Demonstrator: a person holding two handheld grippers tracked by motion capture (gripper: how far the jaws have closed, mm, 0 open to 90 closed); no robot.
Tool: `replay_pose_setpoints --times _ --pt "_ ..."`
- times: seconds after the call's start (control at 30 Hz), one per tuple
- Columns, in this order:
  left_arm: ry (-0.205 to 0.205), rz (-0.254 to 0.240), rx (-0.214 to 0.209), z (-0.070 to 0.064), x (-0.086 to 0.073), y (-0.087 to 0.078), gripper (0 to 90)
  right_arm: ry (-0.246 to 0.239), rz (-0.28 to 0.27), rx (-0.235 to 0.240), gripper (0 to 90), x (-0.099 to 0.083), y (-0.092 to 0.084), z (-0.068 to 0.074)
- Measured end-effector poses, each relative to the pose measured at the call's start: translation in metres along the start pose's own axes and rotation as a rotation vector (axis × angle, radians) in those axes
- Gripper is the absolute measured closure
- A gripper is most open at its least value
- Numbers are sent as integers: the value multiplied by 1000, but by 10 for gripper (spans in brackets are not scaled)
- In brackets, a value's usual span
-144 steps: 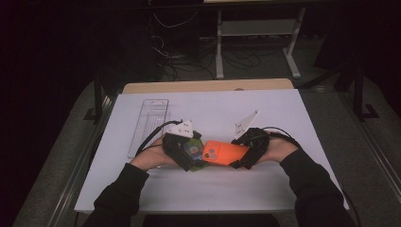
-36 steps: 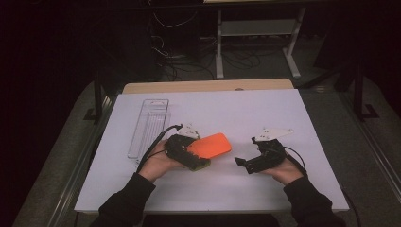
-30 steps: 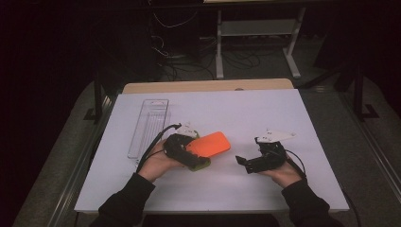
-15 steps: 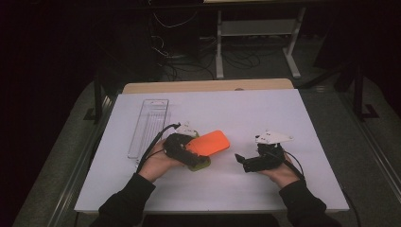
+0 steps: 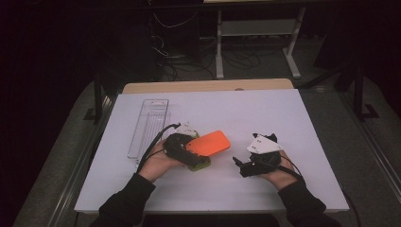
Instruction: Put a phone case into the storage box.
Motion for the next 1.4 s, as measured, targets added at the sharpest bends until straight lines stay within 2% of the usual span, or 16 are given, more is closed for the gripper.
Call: replay_pose_setpoints --times 0.07,0.1,0.13,0.2,0.23,0.33,0.4,0.53,0.73,0.93,0.97,1.1,1.27,1.3,1.33,1.4 --pt "5 2 -1 0 0 -1 152 -30 1 -13 0 0 0 1" --pt "18 10 0 1 0 -1 152 -41 3 -21 0 0 0 2" --pt "38 26 -2 3 -1 -2 152 -76 -1 -35 0 0 1 2" --pt "32 20 -2 2 0 -2 152 -105 -5 -46 0 0 0 5" --pt "6 1 0 0 0 0 152 -127 -6 -54 0 0 0 6" --pt "18 -1 2 0 0 0 152 -190 -7 -74 0 0 1 9" --pt "17 -1 3 0 0 0 152 -215 0 -83 0 0 2 12" --pt "17 -1 2 0 0 0 152 -313 -2 -116 0 0 2 16" --pt "18 -7 1 0 0 1 152 -431 -2 -168 0 -1 4 24" --pt "19 -8 -1 -1 1 1 153 -495 -21 -211 0 -1 5 31" --pt "16 -12 -3 -1 1 1 153 -538 -12 -216 0 0 5 30" --pt "1 -13 -6 -2 1 1 153 -629 -35 -261 0 1 6 32" --pt "26 8 -4 0 0 -1 153 -701 -51 -301 0 1 7 37" --pt "11 -5 -1 -1 1 0 153 -722 -60 -308 0 2 7 37" --pt "13 -2 -5 -1 1 0 153 -726 -64 -317 0 1 7 39" --pt "10 -11 -10 -1 1 0 153 -774 -77 -325 0 2 9 41"
Point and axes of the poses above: each handheld gripper's, and its own axes: y roughly forward along the jaws, x roughly out of its top, z roughly to its left, the point moved 2 cm from there along y, roughly forward along the jaws, and after that the axes turned 10 degrees about y, right-handed, at the moved point
